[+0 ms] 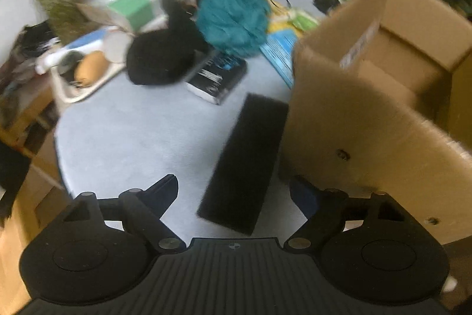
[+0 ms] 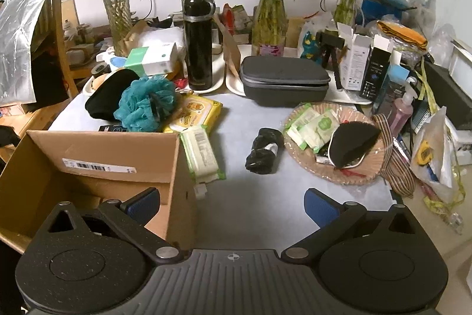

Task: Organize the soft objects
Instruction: 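Grasp the black foam strip with the left tool and lift it, then hold the foam strip in the left tool while the right tool grasps the black wrapped roll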

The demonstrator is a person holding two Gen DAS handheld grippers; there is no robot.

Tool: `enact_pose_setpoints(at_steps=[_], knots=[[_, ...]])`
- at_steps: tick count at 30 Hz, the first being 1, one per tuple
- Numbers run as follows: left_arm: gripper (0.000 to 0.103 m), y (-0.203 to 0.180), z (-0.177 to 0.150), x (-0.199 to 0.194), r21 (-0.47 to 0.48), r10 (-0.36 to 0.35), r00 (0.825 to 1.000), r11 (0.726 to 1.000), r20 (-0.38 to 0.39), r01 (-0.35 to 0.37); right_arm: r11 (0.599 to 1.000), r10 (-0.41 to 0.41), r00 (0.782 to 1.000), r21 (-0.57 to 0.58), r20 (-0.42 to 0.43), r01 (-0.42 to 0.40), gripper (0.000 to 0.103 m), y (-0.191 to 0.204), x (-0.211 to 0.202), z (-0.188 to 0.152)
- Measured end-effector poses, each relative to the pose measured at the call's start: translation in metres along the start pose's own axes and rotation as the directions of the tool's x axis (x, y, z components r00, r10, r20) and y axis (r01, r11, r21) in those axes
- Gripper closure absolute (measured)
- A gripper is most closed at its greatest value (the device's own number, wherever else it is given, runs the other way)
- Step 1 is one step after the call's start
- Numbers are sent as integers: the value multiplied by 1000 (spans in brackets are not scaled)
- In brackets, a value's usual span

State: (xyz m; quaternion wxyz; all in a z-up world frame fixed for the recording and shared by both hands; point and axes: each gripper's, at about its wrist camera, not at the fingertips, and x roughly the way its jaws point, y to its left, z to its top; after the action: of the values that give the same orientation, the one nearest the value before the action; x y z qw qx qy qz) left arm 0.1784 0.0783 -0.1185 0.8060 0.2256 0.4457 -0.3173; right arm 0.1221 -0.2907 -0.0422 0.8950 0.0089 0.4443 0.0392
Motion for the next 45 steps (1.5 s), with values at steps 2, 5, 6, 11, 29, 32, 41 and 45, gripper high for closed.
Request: enact_pose_setpoints(at_steps=[2, 5, 6, 11, 29, 32, 41, 45], knots=[[25, -3, 1, 11, 48, -13, 1000, 999, -21, 14, 1000, 5, 1000, 5, -6, -5, 0, -3, 3, 1], [41, -6, 0, 24, 95, -18, 998, 995, -61, 24, 999, 29, 999, 14, -18, -29, 0, -8, 6, 3], [50, -6, -1, 28, 102, -21, 997, 994, -74, 29, 999, 41, 999, 18, -21, -40, 0, -10, 7, 3], [61, -4, 0, 30, 57, -19, 995, 998, -94, 24, 997, 75, 996, 39, -47, -73, 0, -16, 13, 6], [62, -9, 6, -83, -352, 281, 957, 905, 77, -238, 998, 45, 999, 37, 21, -45, 0, -33, 46, 39], [62, -16, 11, -98, -411, 280, 953, 887, 116, -210, 999, 33, 999, 30, 7, -33, 0, -36, 62, 44], [62, -47, 19, -122, -466, 292, 938, 867, 184, -179, 1000, 11, 997, 27, -74, -9, 0, -40, 124, 48], [62, -61, 20, -126, -471, 303, 933, 863, 194, -182, 999, 16, 995, 34, -103, -12, 1, -42, 151, 51]])
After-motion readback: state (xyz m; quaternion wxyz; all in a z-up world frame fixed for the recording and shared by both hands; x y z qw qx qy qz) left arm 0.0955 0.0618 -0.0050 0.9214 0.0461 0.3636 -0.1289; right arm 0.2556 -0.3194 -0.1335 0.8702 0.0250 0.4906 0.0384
